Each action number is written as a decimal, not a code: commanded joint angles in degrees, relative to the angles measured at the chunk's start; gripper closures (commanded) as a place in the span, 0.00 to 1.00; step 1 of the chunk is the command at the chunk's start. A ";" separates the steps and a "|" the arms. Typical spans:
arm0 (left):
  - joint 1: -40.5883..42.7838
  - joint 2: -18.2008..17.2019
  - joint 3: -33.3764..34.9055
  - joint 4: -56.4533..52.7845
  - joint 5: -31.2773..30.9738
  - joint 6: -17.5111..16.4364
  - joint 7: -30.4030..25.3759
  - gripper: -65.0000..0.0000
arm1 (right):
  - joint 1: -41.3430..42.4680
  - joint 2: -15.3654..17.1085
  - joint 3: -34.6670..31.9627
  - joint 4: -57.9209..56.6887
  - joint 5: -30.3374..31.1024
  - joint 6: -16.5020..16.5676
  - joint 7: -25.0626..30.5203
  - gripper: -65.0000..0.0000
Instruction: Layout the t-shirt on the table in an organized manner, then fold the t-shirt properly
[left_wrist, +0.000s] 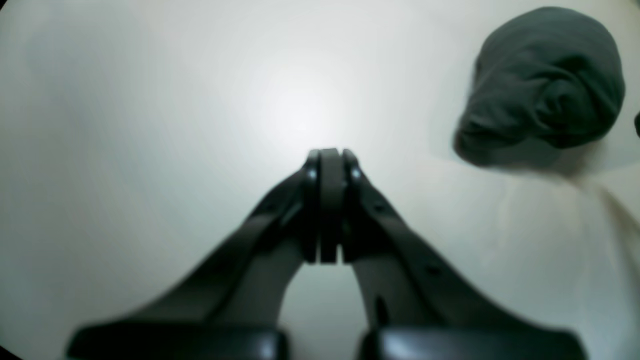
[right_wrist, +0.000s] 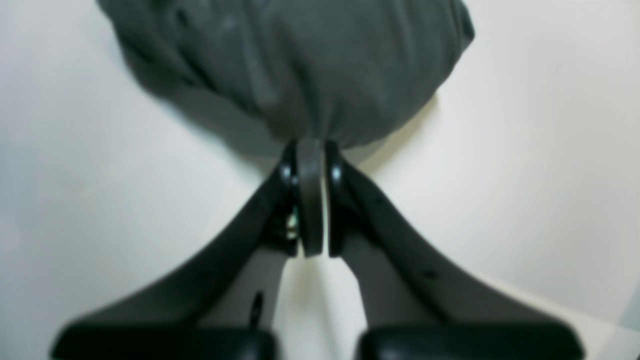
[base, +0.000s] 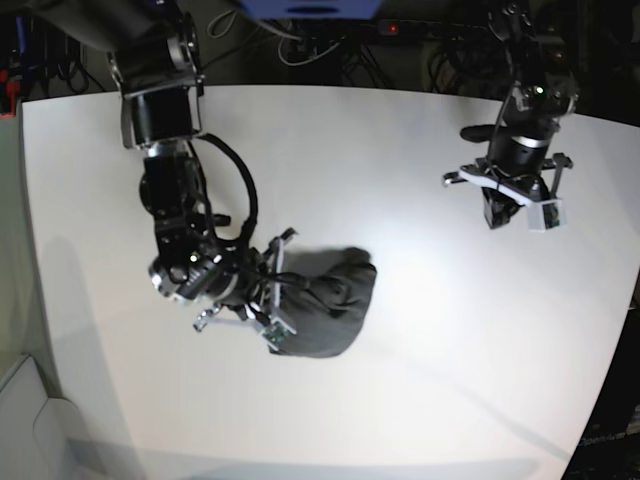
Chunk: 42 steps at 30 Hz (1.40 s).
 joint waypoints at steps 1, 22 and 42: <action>-0.38 -0.41 -0.19 0.93 0.01 -0.08 -1.50 0.99 | 0.97 -0.25 0.11 2.06 0.73 -0.24 1.34 0.89; -0.38 -0.59 -0.28 0.93 0.18 -0.08 -1.50 1.00 | -0.79 -3.68 0.11 1.36 0.73 -9.74 6.44 0.67; -0.47 -0.59 -0.28 0.93 0.18 -0.08 -1.76 1.00 | -0.79 -4.03 0.11 -1.55 0.73 -9.83 10.31 0.67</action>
